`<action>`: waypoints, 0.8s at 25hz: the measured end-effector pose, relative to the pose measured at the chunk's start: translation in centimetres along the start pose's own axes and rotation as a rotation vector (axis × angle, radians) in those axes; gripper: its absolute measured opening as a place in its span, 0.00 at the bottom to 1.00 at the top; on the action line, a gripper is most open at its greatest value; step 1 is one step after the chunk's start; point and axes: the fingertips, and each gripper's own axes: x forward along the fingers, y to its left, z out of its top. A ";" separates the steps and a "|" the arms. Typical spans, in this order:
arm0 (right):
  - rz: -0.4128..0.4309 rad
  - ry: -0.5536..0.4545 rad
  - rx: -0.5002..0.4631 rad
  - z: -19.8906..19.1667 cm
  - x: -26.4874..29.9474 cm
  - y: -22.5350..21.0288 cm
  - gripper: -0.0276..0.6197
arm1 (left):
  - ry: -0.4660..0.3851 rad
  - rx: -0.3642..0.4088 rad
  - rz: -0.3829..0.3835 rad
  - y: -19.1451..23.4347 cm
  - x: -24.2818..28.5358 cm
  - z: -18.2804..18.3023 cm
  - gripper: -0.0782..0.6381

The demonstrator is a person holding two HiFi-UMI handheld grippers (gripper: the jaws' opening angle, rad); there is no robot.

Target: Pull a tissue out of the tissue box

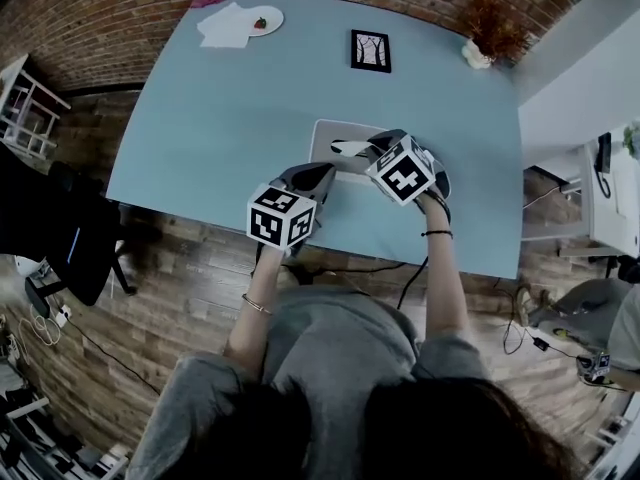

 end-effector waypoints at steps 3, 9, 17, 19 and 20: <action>-0.017 -0.010 0.004 0.3 -0.6 -0.1 0.05 | 0.000 0.005 -0.002 0.0 -0.3 0.0 0.11; -0.034 -0.033 0.015 0.4 -1.6 0.1 0.05 | 0.000 0.019 -0.003 -0.1 -0.8 0.1 0.11; -0.060 -0.062 0.029 0.7 -3.0 0.6 0.05 | -0.009 0.036 -0.009 -0.7 -1.3 0.3 0.11; -0.067 -0.069 0.026 0.8 -3.4 0.7 0.05 | -0.011 0.043 -0.013 -0.9 -1.4 0.4 0.11; -0.071 -0.073 0.026 0.9 -3.6 0.7 0.05 | -0.013 0.046 -0.014 -1.1 -1.6 0.5 0.11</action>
